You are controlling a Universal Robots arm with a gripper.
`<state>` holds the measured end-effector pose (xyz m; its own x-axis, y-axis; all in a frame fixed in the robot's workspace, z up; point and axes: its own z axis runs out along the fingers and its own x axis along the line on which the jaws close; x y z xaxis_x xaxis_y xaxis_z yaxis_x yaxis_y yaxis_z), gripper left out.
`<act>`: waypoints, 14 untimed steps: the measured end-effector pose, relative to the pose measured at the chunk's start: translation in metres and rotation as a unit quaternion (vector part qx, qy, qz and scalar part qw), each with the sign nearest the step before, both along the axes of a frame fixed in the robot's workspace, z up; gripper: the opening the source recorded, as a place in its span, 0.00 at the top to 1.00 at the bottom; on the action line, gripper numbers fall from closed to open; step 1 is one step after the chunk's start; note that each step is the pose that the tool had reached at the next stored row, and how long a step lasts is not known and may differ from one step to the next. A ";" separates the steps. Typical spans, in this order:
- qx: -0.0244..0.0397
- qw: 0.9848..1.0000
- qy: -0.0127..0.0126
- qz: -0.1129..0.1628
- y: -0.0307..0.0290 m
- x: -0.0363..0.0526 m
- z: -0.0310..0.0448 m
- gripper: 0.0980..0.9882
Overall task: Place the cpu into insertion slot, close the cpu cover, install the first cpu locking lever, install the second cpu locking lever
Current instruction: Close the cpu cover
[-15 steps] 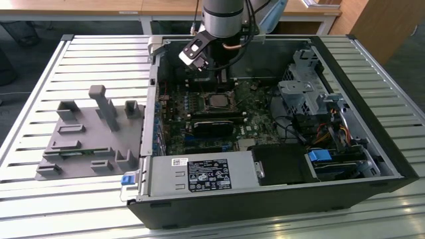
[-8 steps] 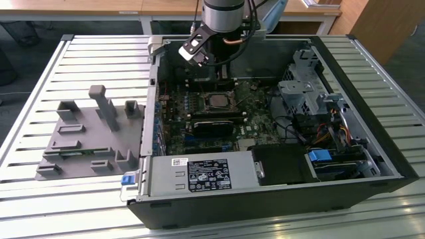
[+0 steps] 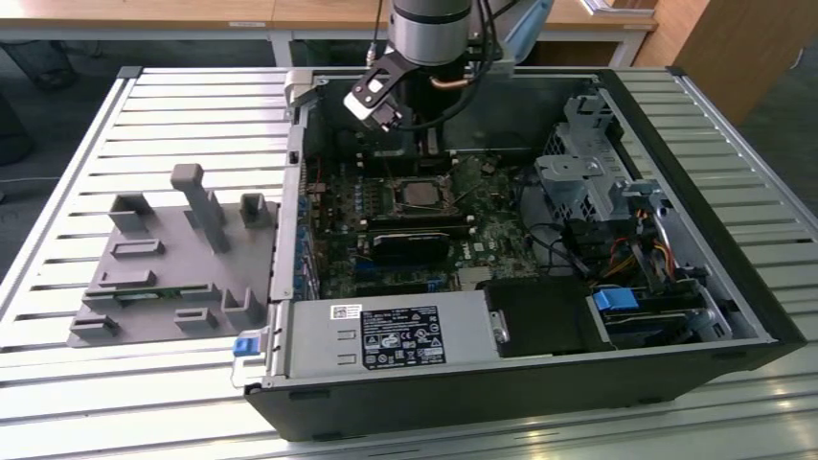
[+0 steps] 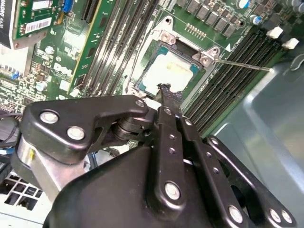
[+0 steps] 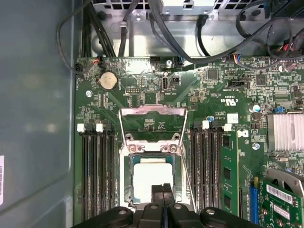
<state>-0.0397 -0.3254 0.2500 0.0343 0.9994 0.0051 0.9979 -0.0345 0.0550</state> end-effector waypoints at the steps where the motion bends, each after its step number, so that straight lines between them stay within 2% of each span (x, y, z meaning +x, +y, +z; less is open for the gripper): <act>1: 0.000 1.000 0.002 0.000 -0.0001 0.0018 0.0001 0.99; 3: 0.004 1.000 0.006 0.000 -0.0001 0.0045 0.0008 0.99; 5: 0.010 1.000 0.009 0.000 -0.0001 0.0056 0.0034 0.99; 7: 0.013 1.000 0.010 0.000 -0.0001 0.0060 0.0087 0.99; 9: 0.013 1.000 0.011 0.000 -0.0001 0.0070 0.0123 0.99; 14: 0.014 1.000 0.011 0.000 -0.0001 0.0169 0.0122 0.99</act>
<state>-0.0228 -0.3255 0.2621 0.0346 0.9989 0.0317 0.9989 -0.0356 0.0315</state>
